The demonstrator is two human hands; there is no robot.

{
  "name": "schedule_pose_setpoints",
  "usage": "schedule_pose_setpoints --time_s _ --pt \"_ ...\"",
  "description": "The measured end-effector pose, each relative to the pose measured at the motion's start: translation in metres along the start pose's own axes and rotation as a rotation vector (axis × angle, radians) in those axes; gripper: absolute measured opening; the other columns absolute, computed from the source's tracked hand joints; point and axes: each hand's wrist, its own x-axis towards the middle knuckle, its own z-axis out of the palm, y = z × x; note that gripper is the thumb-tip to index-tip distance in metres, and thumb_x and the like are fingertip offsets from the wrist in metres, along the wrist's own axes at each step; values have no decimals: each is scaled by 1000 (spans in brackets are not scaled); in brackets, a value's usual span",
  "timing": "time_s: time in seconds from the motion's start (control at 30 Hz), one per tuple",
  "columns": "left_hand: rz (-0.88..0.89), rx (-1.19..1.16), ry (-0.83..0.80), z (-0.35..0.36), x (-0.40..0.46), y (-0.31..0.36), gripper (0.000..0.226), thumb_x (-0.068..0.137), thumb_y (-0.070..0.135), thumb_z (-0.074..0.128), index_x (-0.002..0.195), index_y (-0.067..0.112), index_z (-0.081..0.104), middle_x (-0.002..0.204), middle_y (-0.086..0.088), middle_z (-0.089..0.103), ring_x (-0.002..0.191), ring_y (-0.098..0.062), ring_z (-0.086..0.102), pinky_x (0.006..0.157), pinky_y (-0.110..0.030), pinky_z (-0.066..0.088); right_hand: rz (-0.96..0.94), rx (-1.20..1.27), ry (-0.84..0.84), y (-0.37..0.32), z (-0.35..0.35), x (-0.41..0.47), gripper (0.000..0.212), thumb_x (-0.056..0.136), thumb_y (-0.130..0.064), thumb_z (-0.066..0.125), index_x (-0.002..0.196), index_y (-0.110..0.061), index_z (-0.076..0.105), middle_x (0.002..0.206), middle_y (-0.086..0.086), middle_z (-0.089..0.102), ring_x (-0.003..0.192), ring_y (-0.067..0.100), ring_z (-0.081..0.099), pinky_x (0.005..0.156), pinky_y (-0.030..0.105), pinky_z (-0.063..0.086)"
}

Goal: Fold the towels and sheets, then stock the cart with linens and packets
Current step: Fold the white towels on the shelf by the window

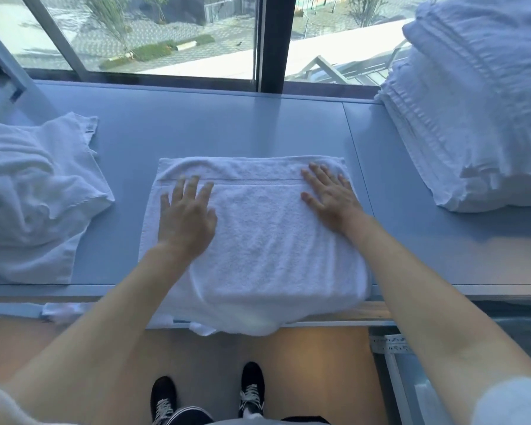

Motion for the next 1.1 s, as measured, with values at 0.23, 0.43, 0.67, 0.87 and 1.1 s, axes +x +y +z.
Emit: schedule_pose_setpoints --time_s 0.23,0.43,0.67,0.87,1.1 --pt "-23 -18 -105 24 -114 -14 74 97 65 13 164 33 12 173 5 -1 159 -20 -4 128 -51 6 -7 44 238 6 -8 -18 43 103 -25 53 143 -7 57 158 12 45 144 30 45 117 44 33" --pt "12 -36 -118 27 -118 -31 75 96 74 12 162 42 1 171 15 -12 157 -10 -16 128 -49 -2 75 138 252 -59 24 -105 51 99 -33 42 146 -16 50 162 9 38 151 27 32 118 51 31" --pt "115 -121 -162 20 -150 -58 68 98 75 20 160 49 14 171 19 1 158 -10 -4 127 -43 0 9 93 89 -23 43 -195 61 108 -53 24 164 -37 7 172 -16 -6 158 9 -8 128 43 5" --pt "91 -75 -156 24 -147 -47 66 100 67 21 162 45 12 172 16 2 159 -12 -4 127 -40 -4 29 62 57 -14 45 -199 63 107 -61 17 164 -38 0 171 -16 -9 158 11 -9 126 37 -2" --pt "47 -50 -159 21 -31 -44 74 94 71 12 162 43 6 171 13 -3 158 -12 -8 127 -42 -5 51 14 -16 9 11 -75 66 107 -54 28 165 -32 6 171 -11 -9 158 11 -8 127 37 -3"
